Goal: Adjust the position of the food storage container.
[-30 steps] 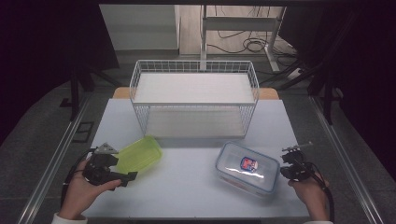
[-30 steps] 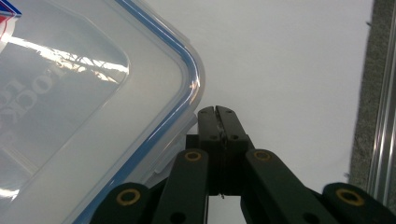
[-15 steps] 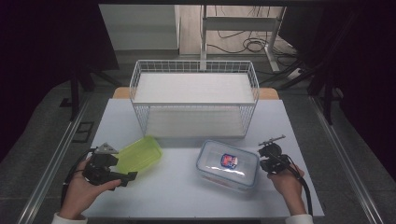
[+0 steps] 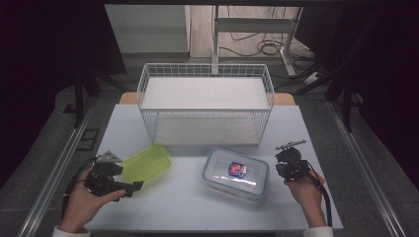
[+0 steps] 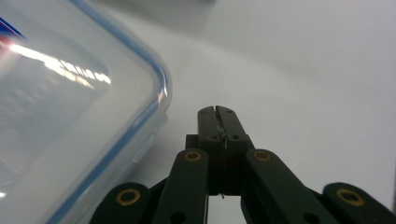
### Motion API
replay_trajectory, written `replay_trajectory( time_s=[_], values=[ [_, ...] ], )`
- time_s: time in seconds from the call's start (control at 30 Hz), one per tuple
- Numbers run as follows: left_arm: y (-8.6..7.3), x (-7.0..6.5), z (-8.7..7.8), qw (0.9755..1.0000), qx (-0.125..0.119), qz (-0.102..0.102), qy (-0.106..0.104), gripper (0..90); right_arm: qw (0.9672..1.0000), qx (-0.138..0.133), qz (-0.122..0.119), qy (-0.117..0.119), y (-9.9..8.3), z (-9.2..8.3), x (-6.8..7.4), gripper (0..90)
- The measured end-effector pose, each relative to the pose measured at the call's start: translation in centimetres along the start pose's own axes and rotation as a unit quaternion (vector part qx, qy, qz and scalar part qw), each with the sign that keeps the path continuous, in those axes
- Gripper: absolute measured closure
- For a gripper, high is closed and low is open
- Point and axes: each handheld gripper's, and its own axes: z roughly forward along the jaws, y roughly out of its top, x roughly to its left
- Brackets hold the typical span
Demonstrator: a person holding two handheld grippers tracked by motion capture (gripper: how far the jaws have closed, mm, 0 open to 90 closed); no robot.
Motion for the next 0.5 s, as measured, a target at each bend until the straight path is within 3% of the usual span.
replay_trajectory(
  time_s=[0.03,0.1,0.17,0.27,0.3,0.37,0.47,0.5],
  values=[
    [0.0,0.0,0.1,1.0000,0.001,0.000,0.001,10.8,0.9997,-0.021,-0.001,0.014,0.8,-0.9,0.2,89.0],
    [0.0,0.0,0.1,1.0000,0.001,0.000,0.001,10.8,0.9995,-0.025,-0.008,0.018,1.4,-1.1,0.4,89.0],
    [0.1,-0.1,0.1,1.0000,0.000,0.002,-0.004,10.8,0.9985,-0.024,-0.035,0.035,3.5,-1.2,1.6,89.0],
    [0.1,-0.1,0.1,1.0000,-0.001,0.003,-0.004,10.7,0.9973,-0.023,-0.051,0.047,5.1,-0.7,2.6,89.1],
    [0.2,-0.1,0.1,1.0000,-0.001,0.004,-0.005,10.8,0.9960,-0.012,-0.073,0.050,6.7,0.3,3.8,89.0],
    [0.2,-0.1,0.1,1.0000,-0.002,0.005,-0.007,10.7,0.9940,-0.002,-0.094,0.057,8.0,1.7,4.8,89.1],
    [0.3,-0.2,0.1,0.9999,-0.002,0.007,-0.009,10.6,0.9927,0.009,-0.104,0.060,9.2,3.2,5.6,89.1],
    [0.3,-0.1,0.2,0.9999,-0.002,0.011,-0.011,10.4,0.9902,0.017,-0.121,0.067,10.0,4.5,6.2,89.1]
  ],
)
